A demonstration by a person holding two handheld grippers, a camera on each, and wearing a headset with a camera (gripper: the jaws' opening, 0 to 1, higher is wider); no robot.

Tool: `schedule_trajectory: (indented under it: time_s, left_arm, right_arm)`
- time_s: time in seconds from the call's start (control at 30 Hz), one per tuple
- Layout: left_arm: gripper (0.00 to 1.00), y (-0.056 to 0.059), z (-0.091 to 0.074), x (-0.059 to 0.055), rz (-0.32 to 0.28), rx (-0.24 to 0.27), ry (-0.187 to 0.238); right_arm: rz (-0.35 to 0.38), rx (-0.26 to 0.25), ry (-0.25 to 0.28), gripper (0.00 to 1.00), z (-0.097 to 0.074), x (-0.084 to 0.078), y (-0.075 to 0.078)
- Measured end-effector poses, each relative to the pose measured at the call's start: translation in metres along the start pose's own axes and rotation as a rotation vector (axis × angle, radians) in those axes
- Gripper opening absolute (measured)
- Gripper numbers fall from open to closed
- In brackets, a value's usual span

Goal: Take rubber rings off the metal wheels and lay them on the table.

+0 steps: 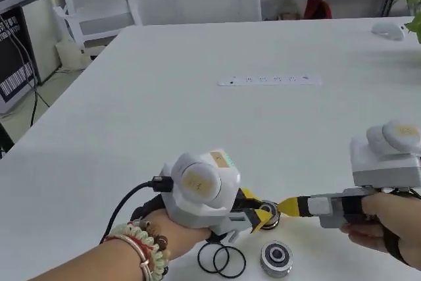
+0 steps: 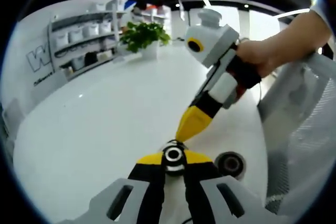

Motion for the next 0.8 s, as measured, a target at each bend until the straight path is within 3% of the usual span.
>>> schedule_trajectory:
  time_s: [0.8]
  left_arm:
    - [0.14, -0.001, 0.000, -0.001, -0.018, -0.013, 0.021]
  right_arm:
    - [-0.046, 0.047, -0.005, 0.00, 0.003, 0.006, -0.016]
Point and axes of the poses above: the centre of the closed fingertips' face, and the gripper's own axes: z roughly forward along the fingers, y roughly to its right, x roughly out of its top, the point moved 5 cm from there along -z, roughly backward along the fingers, and after that the axes turned 15 degrees about -z, right-handed, at the moved point
